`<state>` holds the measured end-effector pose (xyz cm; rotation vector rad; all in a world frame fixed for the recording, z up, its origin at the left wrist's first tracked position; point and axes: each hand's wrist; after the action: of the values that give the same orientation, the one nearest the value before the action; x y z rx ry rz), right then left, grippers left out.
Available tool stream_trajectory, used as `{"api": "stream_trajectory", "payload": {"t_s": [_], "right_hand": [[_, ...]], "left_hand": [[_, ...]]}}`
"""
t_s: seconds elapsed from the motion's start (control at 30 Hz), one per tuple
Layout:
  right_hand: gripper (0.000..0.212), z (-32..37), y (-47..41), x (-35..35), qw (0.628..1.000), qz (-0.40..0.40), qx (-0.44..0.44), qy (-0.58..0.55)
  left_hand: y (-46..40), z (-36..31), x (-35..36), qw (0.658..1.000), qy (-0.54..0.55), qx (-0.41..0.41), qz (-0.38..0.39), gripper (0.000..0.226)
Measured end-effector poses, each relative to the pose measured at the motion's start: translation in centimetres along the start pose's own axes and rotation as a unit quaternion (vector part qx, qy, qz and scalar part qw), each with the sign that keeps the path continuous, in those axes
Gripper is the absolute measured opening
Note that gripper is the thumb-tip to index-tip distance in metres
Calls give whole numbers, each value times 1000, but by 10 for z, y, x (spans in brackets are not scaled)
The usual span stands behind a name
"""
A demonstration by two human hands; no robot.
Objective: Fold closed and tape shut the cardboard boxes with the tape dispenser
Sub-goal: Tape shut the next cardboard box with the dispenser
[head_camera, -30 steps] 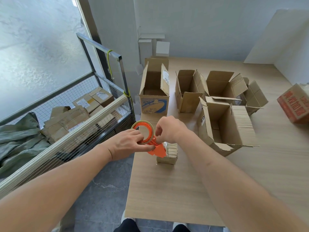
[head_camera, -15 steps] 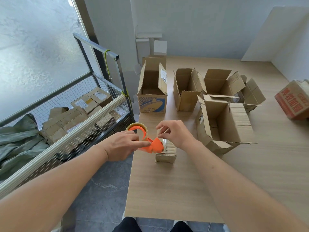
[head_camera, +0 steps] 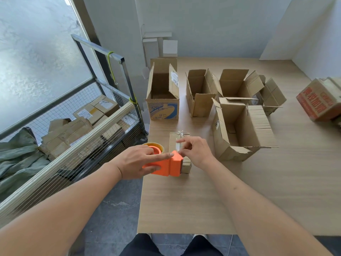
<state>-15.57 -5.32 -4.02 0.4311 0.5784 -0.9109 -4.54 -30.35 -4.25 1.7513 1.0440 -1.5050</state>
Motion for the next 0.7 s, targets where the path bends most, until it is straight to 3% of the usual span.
{"api": "stream_trajectory", "payload": {"t_s": [0.07, 0.23, 0.7], "right_hand": [[47, -2, 4, -1, 999, 11, 31, -33], [27, -9, 11, -1, 996, 0, 83, -44], [17, -36, 35, -3, 982, -21, 169, -84]], "left_hand": [[1, -1, -1, 1000, -2, 5, 6, 60], [8, -1, -3, 1000, -16, -12, 10, 55], [41, 13, 8, 992, 56, -90, 71, 58]]}}
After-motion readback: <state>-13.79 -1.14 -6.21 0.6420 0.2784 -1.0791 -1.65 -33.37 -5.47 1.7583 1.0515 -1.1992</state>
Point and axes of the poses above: each hand's wrist, its own y-axis away from the middle knuckle, its own x-axis out of the palm, z = x × y, and after that the axes turned 1 degree about z, right-handed
